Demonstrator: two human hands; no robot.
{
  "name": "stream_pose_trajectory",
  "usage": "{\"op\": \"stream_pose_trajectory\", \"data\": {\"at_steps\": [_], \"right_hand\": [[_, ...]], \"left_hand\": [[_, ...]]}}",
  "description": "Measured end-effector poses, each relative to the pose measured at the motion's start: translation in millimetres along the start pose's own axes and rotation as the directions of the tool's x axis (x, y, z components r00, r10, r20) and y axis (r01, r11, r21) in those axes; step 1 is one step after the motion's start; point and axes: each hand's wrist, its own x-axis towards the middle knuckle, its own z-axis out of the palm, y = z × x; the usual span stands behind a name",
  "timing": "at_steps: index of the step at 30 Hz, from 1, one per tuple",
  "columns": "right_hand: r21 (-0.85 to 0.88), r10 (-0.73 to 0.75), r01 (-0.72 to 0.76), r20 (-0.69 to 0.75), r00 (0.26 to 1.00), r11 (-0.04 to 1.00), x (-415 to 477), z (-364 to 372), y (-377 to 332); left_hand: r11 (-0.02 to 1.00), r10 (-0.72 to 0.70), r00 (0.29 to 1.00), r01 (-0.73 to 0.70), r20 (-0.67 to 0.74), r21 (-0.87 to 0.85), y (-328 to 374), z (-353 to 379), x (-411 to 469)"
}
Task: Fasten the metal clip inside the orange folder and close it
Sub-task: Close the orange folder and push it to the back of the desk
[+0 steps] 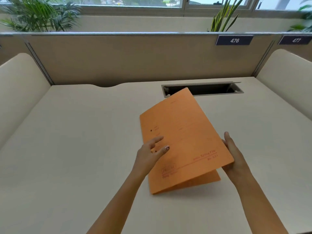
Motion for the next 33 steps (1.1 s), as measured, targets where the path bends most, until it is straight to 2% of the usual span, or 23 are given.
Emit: {"op": "stream_pose_trajectory", "data": {"at_steps": [3, 8, 10, 16, 22, 30, 33], "right_hand": [[-0.053, 0.059, -0.059, -0.012, 0.998, 0.997, 4, -14, 5], [-0.286, 0.187, -0.197, -0.063, 0.98, 0.938, 16, -34, 17], [-0.372, 0.207, -0.232, -0.107, 0.973, 0.899, 21, -37, 23], [-0.631, 0.076, -0.253, -0.294, 0.953, 0.734, 28, -16, 35], [-0.738, -0.059, -0.231, -0.344, 0.937, 0.635, 24, 2, 42], [-0.742, -0.089, -0.152, -0.275, 0.957, 0.652, 25, 19, 46], [-0.733, -0.104, -0.136, -0.272, 0.957, 0.666, 26, 27, 48]], "left_hand": [[0.994, 0.03, 0.999, -0.026, -0.038, 0.108, -16, 6, 5], [0.924, 0.056, 0.997, -0.031, -0.054, 0.38, -40, 11, 12], [0.901, 0.066, 0.997, -0.04, -0.047, 0.432, -49, 13, 12], [0.857, 0.111, 0.993, -0.075, -0.04, 0.509, -65, 19, 11], [0.79, 0.151, 0.987, -0.088, -0.053, 0.607, -73, 24, 9], [0.745, 0.18, 0.975, -0.047, -0.133, 0.666, -78, 23, 0], [0.815, 0.136, 0.968, 0.013, -0.212, 0.579, -73, 19, -4]]}}
